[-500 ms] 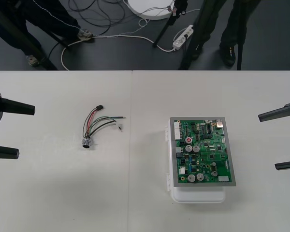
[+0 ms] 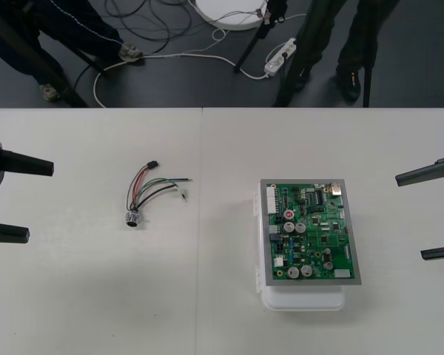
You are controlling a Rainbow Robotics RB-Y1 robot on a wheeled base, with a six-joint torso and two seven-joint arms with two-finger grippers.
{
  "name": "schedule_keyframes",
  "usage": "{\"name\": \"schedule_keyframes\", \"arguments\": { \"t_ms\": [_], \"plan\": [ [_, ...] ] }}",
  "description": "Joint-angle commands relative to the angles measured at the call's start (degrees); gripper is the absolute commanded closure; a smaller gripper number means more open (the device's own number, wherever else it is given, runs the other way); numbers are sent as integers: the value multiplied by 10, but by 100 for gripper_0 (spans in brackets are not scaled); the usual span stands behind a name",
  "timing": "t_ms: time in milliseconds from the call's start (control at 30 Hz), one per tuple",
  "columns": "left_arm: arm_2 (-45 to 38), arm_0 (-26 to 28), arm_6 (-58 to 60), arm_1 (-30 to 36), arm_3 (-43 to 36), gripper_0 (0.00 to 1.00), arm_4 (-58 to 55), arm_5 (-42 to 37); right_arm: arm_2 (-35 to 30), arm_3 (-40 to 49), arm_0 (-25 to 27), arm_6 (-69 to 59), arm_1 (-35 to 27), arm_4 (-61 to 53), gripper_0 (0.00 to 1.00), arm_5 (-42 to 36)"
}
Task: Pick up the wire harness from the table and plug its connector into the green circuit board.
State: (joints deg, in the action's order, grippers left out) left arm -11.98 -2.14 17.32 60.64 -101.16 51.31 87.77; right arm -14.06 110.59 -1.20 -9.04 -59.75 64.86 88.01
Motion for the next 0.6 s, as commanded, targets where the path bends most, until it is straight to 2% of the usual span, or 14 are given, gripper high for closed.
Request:
{"name": "schedule_keyframes", "arguments": {
  "t_ms": [33,600],
  "plan": [
    [-11,-18,-15,23,-13,0,0,22,-20,11,-13,-4,7,-2,0,-4],
    [-11,-18,-15,23,-13,0,0,22,-20,11,-13,-4,7,-2,0,-4]
  ]
}}
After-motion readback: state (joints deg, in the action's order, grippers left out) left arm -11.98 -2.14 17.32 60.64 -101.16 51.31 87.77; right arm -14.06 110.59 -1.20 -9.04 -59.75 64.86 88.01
